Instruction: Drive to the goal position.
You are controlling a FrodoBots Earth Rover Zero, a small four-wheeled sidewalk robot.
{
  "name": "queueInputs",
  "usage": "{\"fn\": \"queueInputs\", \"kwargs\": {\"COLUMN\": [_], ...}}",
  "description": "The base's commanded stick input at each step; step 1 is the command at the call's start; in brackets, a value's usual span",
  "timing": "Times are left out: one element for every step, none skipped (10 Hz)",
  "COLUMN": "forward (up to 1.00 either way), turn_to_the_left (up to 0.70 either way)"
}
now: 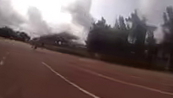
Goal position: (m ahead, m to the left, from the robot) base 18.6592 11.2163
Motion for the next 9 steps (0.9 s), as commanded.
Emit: {"fn": "queueInputs", "kwargs": {"forward": [0.85,0.85,0.85,0.85,0.85,0.85,0.85,0.85,0.85], "turn_to_the_left": [0.00,0.00,0.00,0.00,0.00,0.00,0.00,0.00,0.00]}}
